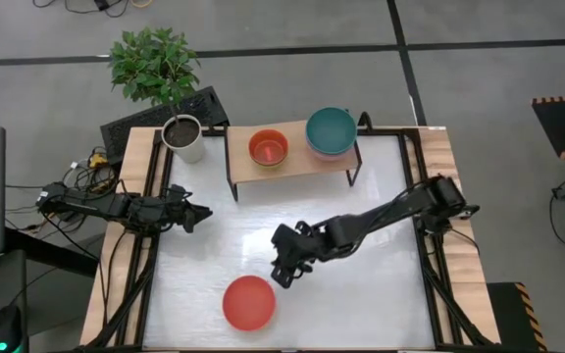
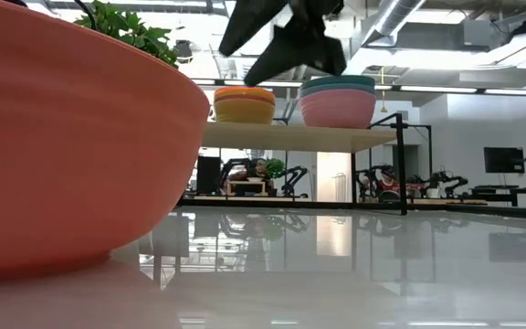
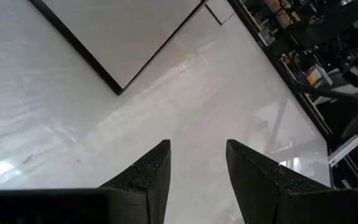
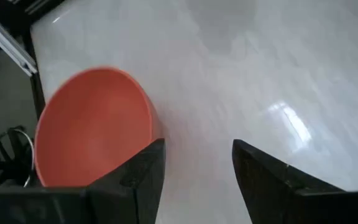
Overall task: Place and stack bowls onto a shelf
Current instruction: Stack the orange bowl on top of the dark green bowl on the shelf
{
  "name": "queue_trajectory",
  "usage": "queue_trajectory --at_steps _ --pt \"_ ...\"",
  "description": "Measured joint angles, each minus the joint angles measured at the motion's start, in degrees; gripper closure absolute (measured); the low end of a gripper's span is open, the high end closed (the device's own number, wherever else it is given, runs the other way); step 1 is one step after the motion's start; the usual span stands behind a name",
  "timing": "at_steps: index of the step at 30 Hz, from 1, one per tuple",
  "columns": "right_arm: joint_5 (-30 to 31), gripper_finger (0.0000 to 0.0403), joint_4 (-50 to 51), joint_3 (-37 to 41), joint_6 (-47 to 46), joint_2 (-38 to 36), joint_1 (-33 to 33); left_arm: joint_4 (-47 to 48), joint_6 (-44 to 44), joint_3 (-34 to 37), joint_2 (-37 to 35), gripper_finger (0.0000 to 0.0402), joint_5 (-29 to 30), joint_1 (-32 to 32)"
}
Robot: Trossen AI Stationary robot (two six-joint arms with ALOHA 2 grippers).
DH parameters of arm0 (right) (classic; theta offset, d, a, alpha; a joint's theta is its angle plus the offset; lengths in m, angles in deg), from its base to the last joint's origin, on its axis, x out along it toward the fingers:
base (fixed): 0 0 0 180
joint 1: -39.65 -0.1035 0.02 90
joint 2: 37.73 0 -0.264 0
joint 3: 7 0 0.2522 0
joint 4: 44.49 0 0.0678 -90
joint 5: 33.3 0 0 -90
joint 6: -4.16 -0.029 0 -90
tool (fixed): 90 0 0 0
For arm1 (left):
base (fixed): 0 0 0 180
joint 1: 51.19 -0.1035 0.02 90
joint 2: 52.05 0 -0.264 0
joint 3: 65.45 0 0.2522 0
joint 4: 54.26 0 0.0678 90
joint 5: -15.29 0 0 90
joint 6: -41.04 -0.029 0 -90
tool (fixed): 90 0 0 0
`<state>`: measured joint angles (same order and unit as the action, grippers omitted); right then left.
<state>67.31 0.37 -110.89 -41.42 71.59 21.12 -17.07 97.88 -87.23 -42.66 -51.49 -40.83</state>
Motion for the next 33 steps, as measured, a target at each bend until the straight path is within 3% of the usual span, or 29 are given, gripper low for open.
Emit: queue_trajectory --at_steps 7,14,20,27,33 --pt "-0.2 0.0192 -4.3 0.0 -0.5 5.4 -2.7 0.1 0.0 0.0 0.0 0.0262 -0.1 0.0" --pt "0.3 0.0193 -6.1 0.0 -0.5 6.3 -3.6 0.1 0.0 0.0 0.0 0.0262 -0.5 0.0" --pt "4.2 0.0193 -6.2 0.0 -0.5 6.5 -3.9 0.1 0.0 0.0 0.0 0.0262 -0.5 0.0" --pt "4.3 0.0193 -12.8 -0.4 -1.0 11.4 -5.3 0.2 -0.2 0.0 0.0 0.0262 -0.5 0.0" --pt "4.2 0.0195 -9.9 -2.4 -3.0 14.2 -6.1 0.2 -0.7 0.0 0.2 0.0262 -0.6 0.0"
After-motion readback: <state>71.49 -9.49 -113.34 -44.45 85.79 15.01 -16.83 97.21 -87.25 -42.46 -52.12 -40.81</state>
